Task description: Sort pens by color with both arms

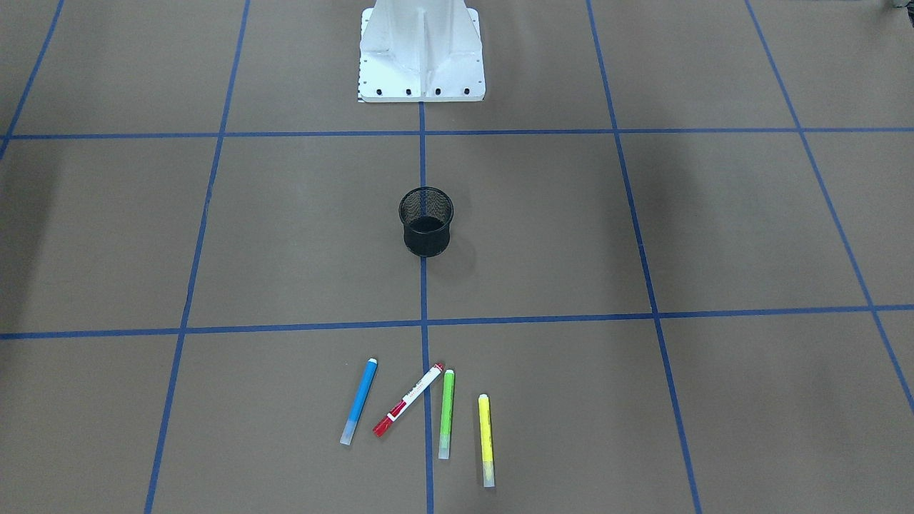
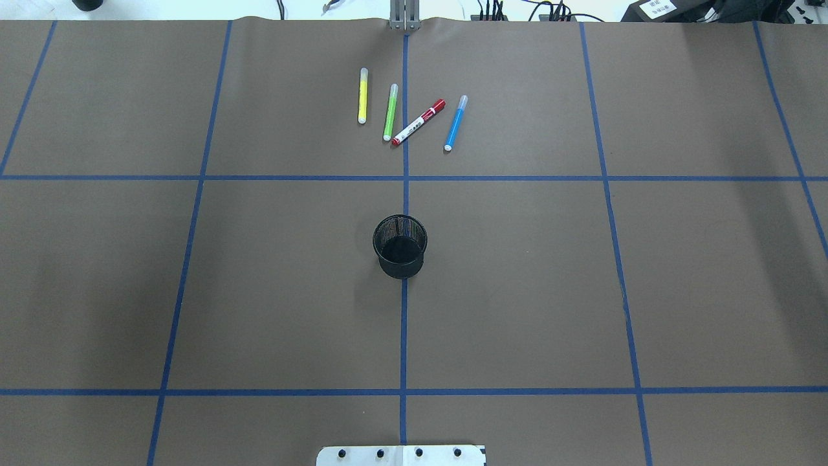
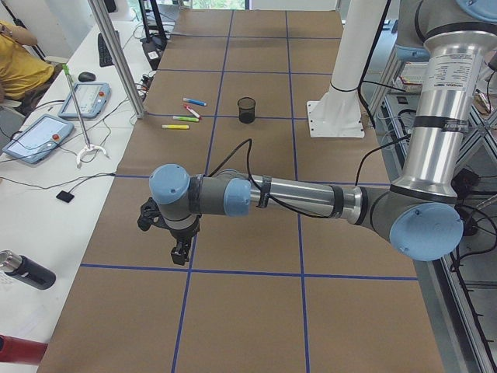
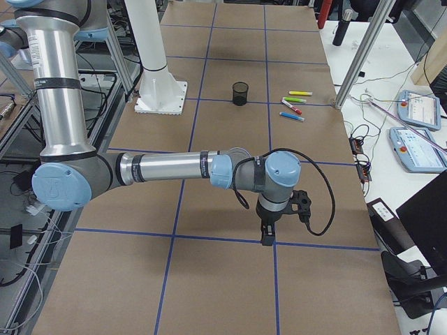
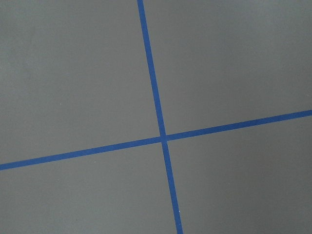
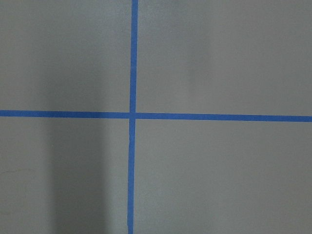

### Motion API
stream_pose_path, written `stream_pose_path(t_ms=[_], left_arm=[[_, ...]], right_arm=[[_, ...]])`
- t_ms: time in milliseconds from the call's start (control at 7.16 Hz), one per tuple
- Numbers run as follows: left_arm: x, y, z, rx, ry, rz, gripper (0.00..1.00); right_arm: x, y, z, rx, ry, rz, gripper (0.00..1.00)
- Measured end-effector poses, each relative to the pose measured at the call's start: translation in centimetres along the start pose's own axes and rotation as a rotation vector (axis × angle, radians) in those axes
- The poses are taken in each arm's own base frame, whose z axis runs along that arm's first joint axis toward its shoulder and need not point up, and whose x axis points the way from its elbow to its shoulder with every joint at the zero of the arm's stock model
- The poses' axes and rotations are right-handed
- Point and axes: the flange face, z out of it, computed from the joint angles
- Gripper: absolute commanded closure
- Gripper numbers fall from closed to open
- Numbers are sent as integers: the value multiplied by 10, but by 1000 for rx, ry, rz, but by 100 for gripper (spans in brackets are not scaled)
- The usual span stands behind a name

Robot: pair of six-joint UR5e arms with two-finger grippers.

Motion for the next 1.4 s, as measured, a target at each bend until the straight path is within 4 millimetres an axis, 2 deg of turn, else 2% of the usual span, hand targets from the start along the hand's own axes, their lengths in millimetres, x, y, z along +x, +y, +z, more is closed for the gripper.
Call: stream_pose_path(t_ms=[559,1397], left_arm=[[1,14,1,0,-4,-3,0],[1,15,1,-1,-4,-4,0]], right_arm=[[-10,-2,-7,15,0,-22,0],[-20,-4,-18,36,3,-47,0]])
